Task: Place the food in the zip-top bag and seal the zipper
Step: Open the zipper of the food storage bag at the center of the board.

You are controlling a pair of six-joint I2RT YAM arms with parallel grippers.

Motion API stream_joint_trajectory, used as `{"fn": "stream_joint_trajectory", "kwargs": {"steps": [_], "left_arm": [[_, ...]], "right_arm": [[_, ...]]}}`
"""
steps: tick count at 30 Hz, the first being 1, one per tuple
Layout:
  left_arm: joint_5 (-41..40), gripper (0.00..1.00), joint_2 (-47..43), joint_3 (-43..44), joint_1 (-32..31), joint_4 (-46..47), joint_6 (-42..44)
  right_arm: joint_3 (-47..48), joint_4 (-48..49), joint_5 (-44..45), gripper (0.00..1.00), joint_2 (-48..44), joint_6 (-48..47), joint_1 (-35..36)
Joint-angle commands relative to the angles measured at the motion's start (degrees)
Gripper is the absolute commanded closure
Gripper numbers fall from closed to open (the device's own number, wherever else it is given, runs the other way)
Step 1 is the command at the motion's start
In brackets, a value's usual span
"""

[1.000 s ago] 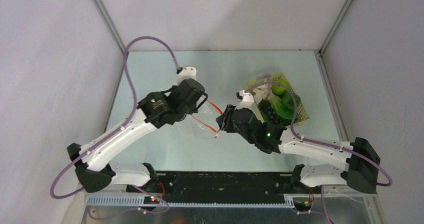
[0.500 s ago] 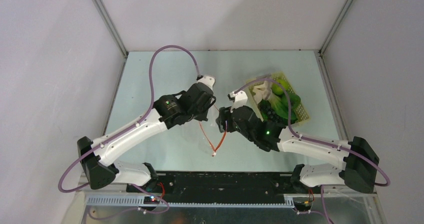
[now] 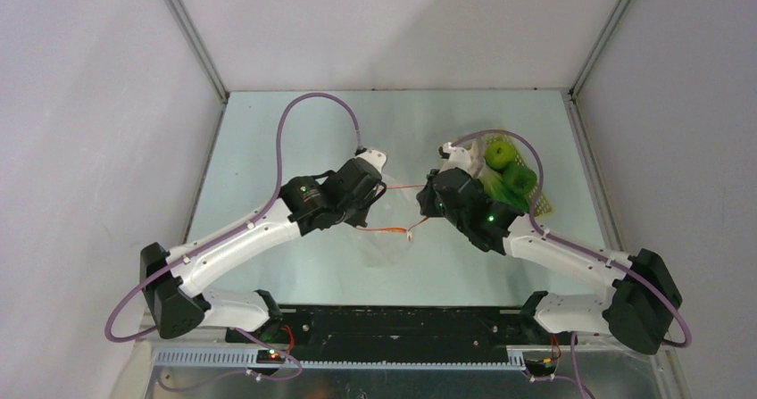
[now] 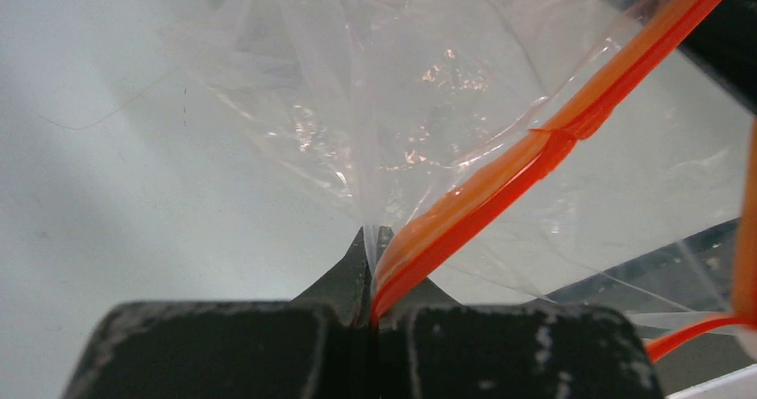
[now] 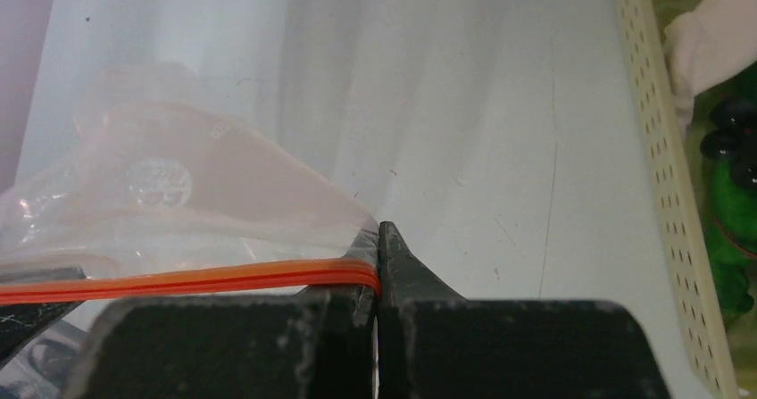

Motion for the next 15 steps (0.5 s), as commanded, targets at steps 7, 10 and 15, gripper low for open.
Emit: {"fn": "stream_joint_trajectory", "kwargs": {"steps": [7,10,15], "left_arm": [[-9.19,0.87,-4.2,0.28,0.56,-6.56,-0.05],[-5.17,0.84,-3.57,0.36,0.51,-3.67,-1.3],[-3.58,0.77,-2.11,1.66,0.58,-1.45,-7.44]], "right_arm": [[-1.84,-9.1,3.16,1.0,-5.16,4.69,-4.94],[-2.07,-7.54,3.06,1.0,-5.94,4.71,-3.25],[-2.04,-8.12,6.72,1.0,-6.92,6.6,0.24]]}}
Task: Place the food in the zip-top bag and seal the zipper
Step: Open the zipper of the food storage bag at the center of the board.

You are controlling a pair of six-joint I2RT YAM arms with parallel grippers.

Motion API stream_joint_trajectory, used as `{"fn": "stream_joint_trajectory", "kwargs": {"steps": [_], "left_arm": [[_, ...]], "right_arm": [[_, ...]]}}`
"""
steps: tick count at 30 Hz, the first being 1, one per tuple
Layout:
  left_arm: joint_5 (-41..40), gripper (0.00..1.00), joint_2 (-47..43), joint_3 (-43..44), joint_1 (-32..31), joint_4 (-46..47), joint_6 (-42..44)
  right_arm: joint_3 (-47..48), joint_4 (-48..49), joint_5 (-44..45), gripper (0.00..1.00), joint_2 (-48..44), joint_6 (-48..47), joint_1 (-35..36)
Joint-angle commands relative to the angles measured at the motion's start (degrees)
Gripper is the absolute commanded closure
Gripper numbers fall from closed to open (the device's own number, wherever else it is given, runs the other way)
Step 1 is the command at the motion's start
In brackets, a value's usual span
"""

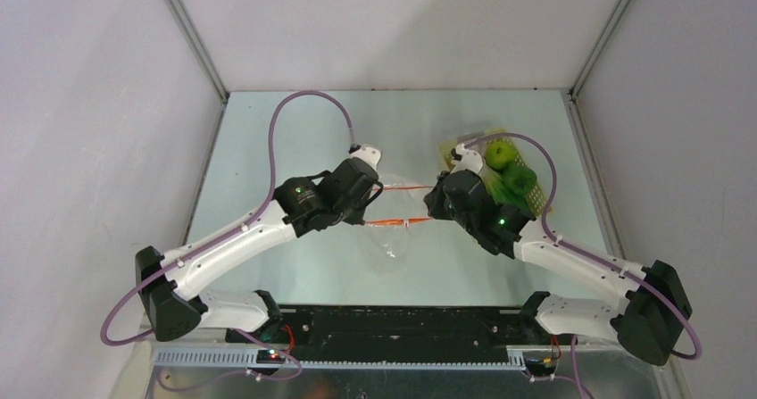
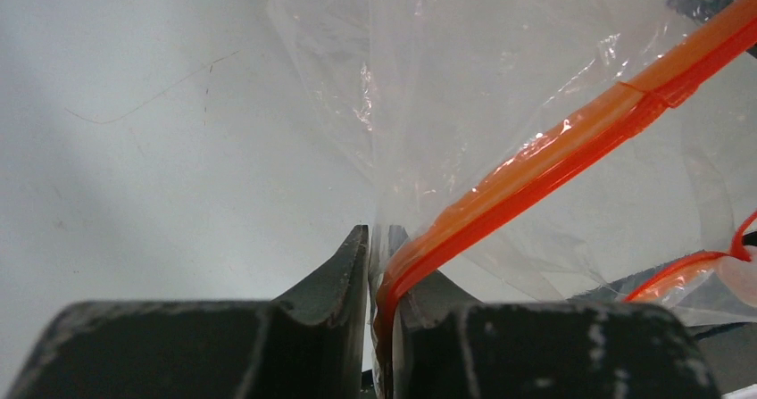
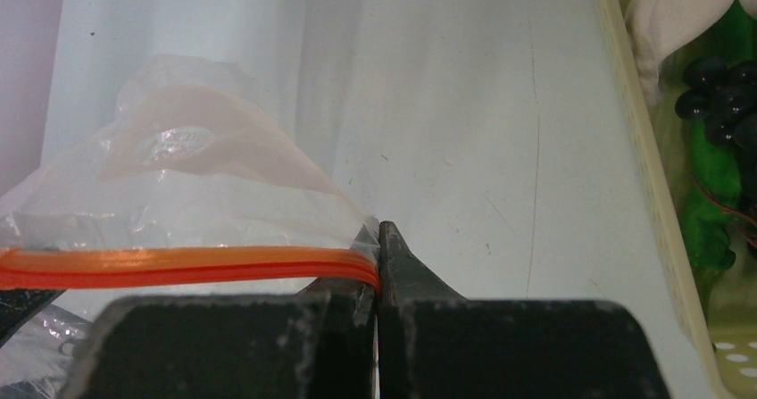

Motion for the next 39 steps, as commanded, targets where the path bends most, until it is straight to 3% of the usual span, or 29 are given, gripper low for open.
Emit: {"fn": "stream_joint_trajectory", "kwargs": {"steps": [1,7,12,14,15,18,20,23,28,30,32,39], "left_arm": [[-0.58,0.76,-0.91,1.79,0.73,-0.93,-5.69],[-0.22,0.72,-4.15,-2.24,0.74,0.58,-12.38],[1.28,0.74,-7.77,-6.92,0.73,2.7,-15.46],[2.66,0.82,-9.17,-8.45,0.7,5.04,-15.62],[3.3,0.93,-9.75,-8.73,0.73,5.97,-15.57],[3.79,1.0,-9.65,-7.88,0.7,6.71,-14.38],[3.76,1.0,-8.74,-5.88,0.73,6.07,-12.78],[2.88,1.0,-6.41,-0.45,0.68,2.69,-10.38],[-4.03,1.0,1.08,8.58,0.79,-10.96,-7.65],[-8.2,1.0,3.5,10.5,0.76,-14.51,-7.68],[-10.19,1.0,4.95,11.05,0.81,-15.46,-6.66],[-8.6,1.0,8.56,15.02,3.97,-15.62,-3.13]], "right_arm": [[-0.55,-4.08,7.42,1.0,-2.14,3.25,1.28],[-0.55,-8.41,10.8,1.0,-3.59,7.93,1.51],[-0.67,-8.66,10.63,1.0,-4.14,8.91,1.54],[-0.84,-7.21,9.92,1.0,-4.03,8.53,1.93],[-1.13,-6.39,9.56,1.0,-3.94,7.33,2.35],[-1.19,-1.75,6.85,0.94,-3.75,3.16,3.33],[-1.17,1.71,4.69,0.83,-3.62,-0.22,4.14],[-1.17,7.22,0.84,0.54,-3.66,-4.65,5.44],[-1.17,14.08,-6.13,0.32,-4.19,-10.58,6.08],[-1.08,17.0,-8.54,0.05,-4.58,-11.8,6.19],[-1.0,18.18,-9.62,0.01,-5.63,-12.43,6.16],[-0.99,14.55,-10.1,0.0,-12.48,-14.23,2.11]]}}
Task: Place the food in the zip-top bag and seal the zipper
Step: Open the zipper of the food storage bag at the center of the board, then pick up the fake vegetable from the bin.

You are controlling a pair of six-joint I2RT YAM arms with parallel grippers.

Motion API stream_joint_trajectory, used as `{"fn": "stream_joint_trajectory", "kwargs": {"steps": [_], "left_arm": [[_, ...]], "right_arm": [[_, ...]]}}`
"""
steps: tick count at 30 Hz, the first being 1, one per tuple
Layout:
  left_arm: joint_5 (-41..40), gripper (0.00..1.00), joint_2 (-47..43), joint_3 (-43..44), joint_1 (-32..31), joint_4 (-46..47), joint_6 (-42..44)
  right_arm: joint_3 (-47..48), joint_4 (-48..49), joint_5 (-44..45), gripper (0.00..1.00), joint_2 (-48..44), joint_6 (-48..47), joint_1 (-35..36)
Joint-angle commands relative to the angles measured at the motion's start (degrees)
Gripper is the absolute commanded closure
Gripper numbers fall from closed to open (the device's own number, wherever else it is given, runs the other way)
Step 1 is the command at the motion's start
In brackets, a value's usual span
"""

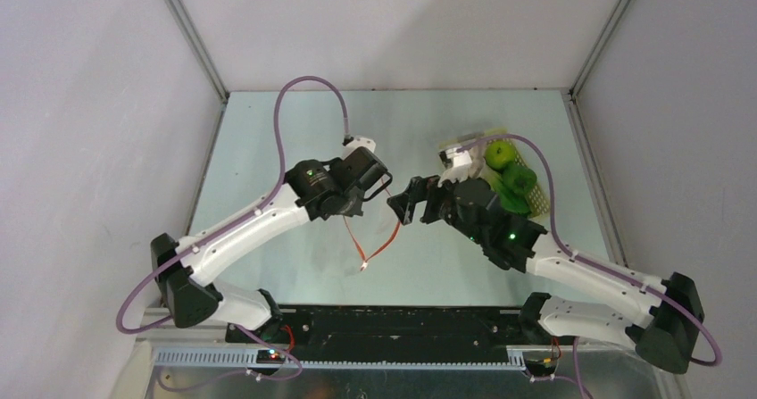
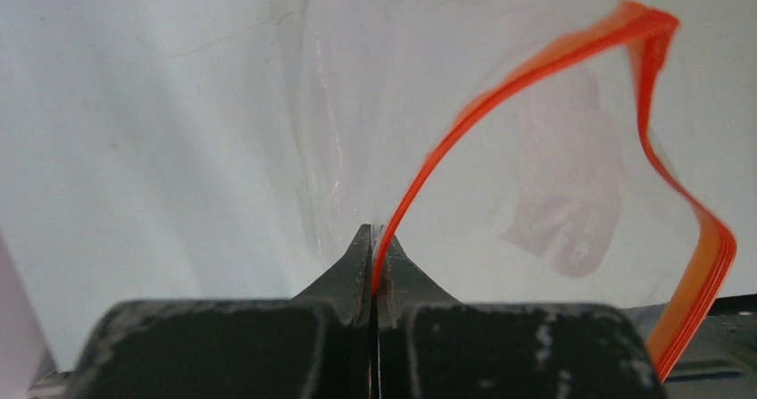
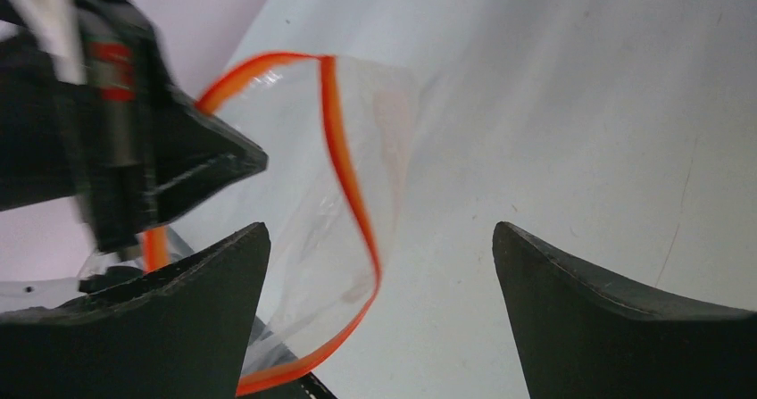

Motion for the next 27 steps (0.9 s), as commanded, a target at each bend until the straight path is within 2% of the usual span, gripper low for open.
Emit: {"fn": "stream_joint_trajectory", "kwargs": {"steps": [1,4,6,11,14,18,23,27], "left_arm": [[-1.89,1.0,1.32,5.48,3.91,-1.99,3.63],[2.44,1.0,2.9,7.39,7.61,-1.28,4.75],[4.76,1.0,3.9,7.86,8.57,-0.61,8.37],[4.29,1.0,6.68,7.02,8.91,0.37,7.59],[5.04,1.0,7.13,6.25,9.98,1.27,6.88],[8.49,1.0,4.76,2.38,11.15,5.59,5.94],[12.43,1.0,1.32,-1.66,11.39,10.1,4.99],[15.45,1.0,1.27,-2.37,11.38,11.11,4.25]], "right_arm": [[0.39,-1.38,-0.57,0.01,-5.39,-3.25,-4.33],[0.39,-6.05,4.03,0.0,-7.27,-3.41,-8.42],[0.39,-9.48,6.43,0.01,-7.12,-3.5,-13.66],[0.39,-13.87,9.22,0.01,-1.9,-2.11,-24.05],[0.55,-11.18,6.69,0.01,1.81,-1.47,-31.64],[0.8,-4.22,0.73,0.04,7.92,-2.85,-37.21],[3.96,2.61,-1.1,0.07,17.65,-7.94,-38.51],[7.45,6.56,3.12,0.1,25.21,-11.99,-39.62]]}}
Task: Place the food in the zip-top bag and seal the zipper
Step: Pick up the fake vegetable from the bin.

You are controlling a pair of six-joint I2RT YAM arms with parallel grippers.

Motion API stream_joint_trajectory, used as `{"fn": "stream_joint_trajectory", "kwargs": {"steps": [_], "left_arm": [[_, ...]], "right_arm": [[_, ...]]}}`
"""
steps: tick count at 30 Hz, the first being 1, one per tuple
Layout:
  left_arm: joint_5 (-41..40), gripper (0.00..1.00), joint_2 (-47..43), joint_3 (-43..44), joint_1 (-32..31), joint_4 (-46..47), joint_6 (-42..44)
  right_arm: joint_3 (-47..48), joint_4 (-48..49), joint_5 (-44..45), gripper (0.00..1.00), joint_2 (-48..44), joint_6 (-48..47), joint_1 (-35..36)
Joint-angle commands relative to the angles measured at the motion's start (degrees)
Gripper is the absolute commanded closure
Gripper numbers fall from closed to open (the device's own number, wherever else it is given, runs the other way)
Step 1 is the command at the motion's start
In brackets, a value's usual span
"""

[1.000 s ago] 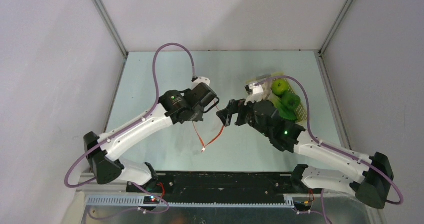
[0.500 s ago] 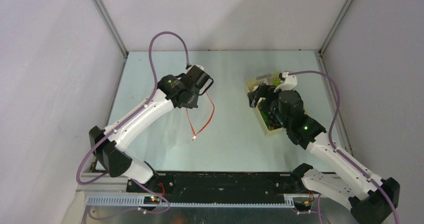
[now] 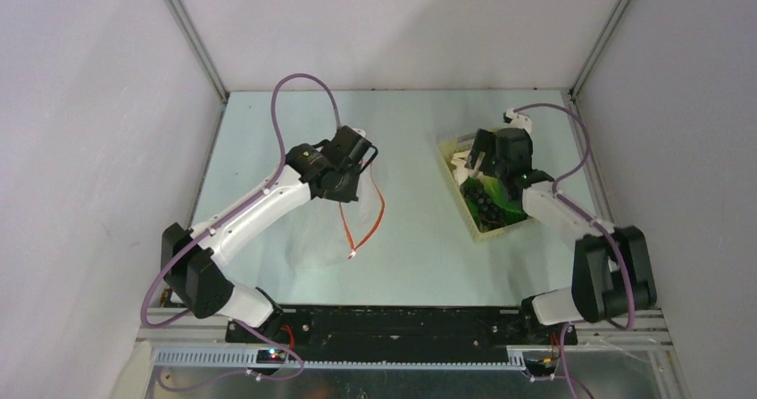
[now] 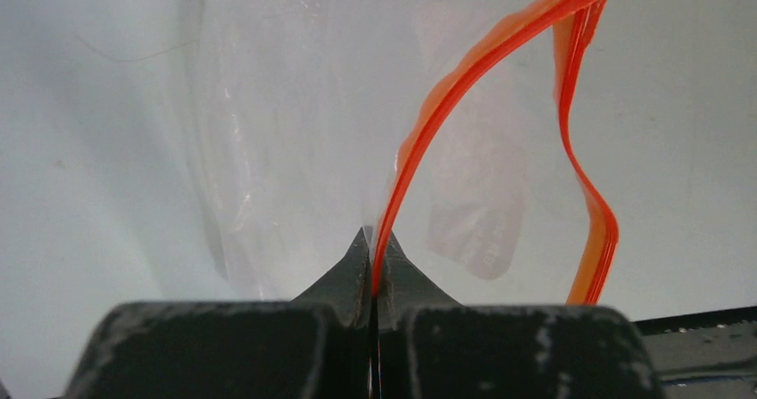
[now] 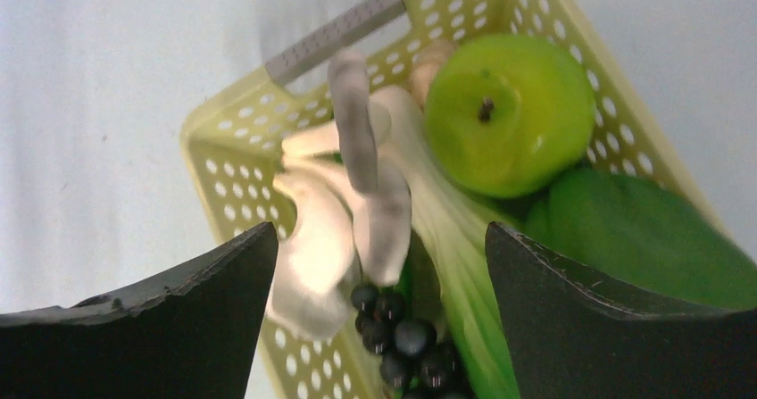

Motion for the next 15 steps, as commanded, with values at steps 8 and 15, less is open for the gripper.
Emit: {"fn": "stream_joint_trajectory", "kwargs": {"steps": [8,15], "left_arm": [[3.9,1.0,-4.32,-0.61,0.08,4.3,-0.35],[4.27,1.0,-5.98,-1.4,0.12,5.03,-0.15]], "right_arm": [[12.01,10.64,-2.86,0.21,16.13,-5.46,-3.31],[15.36,10.72,-2.72,0.27,21.14,-5.14,-2.37]]}}
